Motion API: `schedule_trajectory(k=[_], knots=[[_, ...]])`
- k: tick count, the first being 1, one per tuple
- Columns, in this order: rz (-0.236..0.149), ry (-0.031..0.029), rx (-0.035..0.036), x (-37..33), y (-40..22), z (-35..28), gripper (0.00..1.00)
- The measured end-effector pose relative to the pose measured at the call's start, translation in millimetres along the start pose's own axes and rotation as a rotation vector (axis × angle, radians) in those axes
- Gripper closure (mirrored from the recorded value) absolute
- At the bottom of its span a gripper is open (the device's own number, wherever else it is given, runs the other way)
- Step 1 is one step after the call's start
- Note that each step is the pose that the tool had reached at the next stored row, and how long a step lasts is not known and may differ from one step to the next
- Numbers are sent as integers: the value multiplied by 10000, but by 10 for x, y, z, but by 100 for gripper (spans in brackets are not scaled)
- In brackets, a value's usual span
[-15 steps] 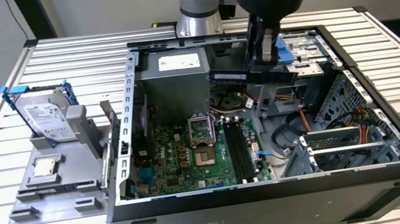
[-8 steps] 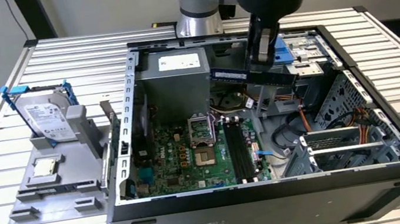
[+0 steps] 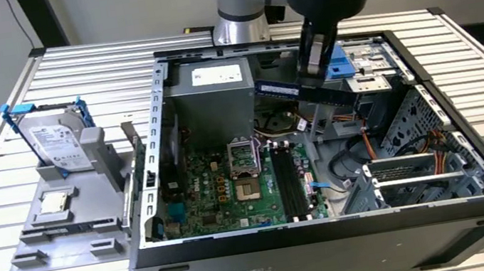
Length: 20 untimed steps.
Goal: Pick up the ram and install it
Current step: 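Insert the ram into the slot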
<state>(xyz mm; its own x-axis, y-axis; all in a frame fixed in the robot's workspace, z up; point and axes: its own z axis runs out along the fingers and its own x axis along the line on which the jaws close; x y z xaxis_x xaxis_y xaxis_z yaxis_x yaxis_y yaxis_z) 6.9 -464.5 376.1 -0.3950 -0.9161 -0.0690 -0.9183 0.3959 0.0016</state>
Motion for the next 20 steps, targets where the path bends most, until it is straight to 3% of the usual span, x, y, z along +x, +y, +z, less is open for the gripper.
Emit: schedule_trajectory(k=[20], knots=[[2046, 7, 117, 8, 19, 0, 100]])
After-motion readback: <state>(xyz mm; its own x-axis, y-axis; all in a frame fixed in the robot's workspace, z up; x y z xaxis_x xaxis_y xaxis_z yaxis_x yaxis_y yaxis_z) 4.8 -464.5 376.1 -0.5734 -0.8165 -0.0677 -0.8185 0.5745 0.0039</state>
